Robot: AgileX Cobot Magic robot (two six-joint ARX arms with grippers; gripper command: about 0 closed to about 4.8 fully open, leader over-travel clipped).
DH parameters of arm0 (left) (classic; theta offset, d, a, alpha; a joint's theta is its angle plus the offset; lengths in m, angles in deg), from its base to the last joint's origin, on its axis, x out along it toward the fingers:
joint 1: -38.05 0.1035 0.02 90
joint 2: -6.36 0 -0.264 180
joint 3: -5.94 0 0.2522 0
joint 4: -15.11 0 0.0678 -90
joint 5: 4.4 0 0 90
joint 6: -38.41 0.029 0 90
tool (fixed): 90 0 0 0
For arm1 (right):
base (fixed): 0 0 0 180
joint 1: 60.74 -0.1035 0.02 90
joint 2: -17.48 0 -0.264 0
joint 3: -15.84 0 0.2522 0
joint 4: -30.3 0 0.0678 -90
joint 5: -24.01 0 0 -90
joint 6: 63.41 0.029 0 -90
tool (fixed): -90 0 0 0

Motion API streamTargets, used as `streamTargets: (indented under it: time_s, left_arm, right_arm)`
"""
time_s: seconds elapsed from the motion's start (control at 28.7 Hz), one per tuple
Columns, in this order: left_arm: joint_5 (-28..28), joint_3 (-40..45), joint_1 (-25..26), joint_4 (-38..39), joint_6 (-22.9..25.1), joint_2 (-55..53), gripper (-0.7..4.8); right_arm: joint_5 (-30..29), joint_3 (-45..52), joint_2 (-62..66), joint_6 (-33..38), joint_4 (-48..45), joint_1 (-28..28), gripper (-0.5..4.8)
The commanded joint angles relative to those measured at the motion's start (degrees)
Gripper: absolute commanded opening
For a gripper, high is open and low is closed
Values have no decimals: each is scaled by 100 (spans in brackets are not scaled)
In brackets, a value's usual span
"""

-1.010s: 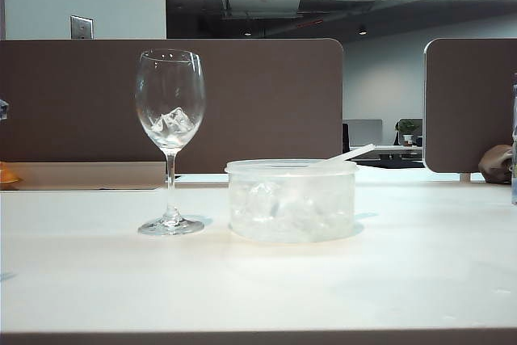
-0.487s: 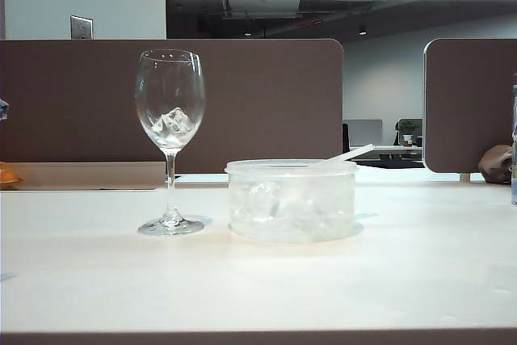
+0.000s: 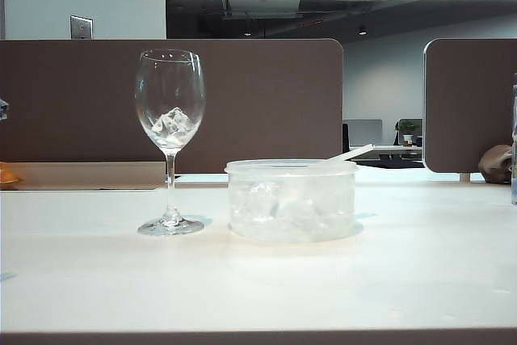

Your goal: Pick up an ice shovel filled with ice cubes and pour the ice from the shovel into the glass.

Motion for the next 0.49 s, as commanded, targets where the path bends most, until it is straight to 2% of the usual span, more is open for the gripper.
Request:
streamTargets:
  time_s: [0.03, 0.49]
  left_arm:
    - [17, -11, 4, -70, 4, -7, 30]
    - [17, -11, 4, -70, 4, -7, 30]
  right_arm:
    - [-48, 42, -105, 9, -48, 2, -2]
    - [-85, 39, -450, 9, -46, 0, -1]
